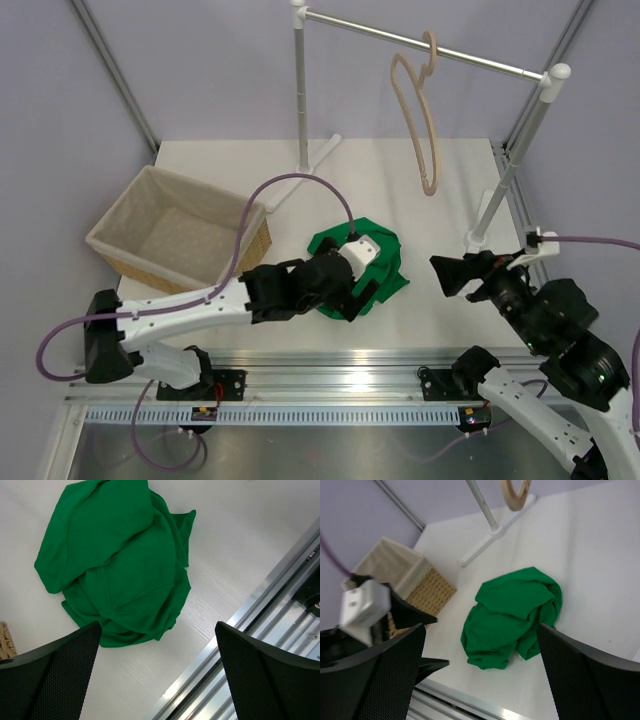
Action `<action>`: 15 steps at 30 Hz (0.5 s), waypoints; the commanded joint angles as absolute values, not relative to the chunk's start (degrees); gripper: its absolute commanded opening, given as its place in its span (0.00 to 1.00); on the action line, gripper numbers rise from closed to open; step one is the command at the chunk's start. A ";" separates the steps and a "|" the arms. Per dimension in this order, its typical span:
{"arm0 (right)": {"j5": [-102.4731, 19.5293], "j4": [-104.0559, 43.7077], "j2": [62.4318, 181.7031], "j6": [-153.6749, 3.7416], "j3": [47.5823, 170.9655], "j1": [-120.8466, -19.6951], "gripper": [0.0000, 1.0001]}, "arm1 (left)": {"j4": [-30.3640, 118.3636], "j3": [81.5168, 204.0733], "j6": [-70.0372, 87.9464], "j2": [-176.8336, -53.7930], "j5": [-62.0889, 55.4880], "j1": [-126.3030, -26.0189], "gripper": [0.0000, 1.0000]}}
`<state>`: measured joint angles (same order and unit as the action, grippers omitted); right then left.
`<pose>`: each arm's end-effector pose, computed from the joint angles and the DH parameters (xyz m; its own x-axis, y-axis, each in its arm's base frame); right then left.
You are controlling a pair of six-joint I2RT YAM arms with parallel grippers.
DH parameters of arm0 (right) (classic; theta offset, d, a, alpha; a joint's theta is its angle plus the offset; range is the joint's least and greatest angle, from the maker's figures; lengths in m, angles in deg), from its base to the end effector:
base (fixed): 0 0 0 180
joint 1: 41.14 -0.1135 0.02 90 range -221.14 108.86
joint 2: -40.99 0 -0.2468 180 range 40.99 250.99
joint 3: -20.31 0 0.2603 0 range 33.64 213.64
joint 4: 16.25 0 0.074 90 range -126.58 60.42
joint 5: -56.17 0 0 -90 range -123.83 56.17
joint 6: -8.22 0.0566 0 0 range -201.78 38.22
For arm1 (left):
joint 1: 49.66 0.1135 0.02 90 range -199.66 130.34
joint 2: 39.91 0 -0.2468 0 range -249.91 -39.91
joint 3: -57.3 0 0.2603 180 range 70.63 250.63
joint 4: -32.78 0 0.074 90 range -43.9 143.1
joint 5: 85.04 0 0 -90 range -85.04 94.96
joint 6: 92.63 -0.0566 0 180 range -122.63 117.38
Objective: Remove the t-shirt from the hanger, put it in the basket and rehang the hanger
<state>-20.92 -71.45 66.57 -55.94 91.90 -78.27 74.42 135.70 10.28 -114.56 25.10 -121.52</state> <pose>0.0919 0.0537 0.3867 -0.2944 0.3100 -0.9040 -0.3158 0.8613 0.3982 0.1165 -0.2930 0.2904 -0.3668 0.4459 -0.8165 0.7445 0.6670 0.0298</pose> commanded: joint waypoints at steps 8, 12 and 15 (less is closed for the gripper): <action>-23.81 -70.27 52.95 -56.20 87.26 -78.41 0.99 | 69.22 149.10 9.33 -137.80 21.66 -113.21 0.99; -23.46 -70.80 50.92 -57.61 86.64 -78.32 0.99 | 70.44 155.86 8.80 -148.34 20.95 -112.07 0.99; -25.47 -70.89 50.13 -58.14 86.99 -78.32 0.99 | 72.90 160.97 10.29 -155.99 23.49 -110.14 0.99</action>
<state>-22.13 -71.42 51.38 -56.26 86.72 -78.27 72.28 156.36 9.47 -151.34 21.98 -111.77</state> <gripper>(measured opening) 0.993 0.987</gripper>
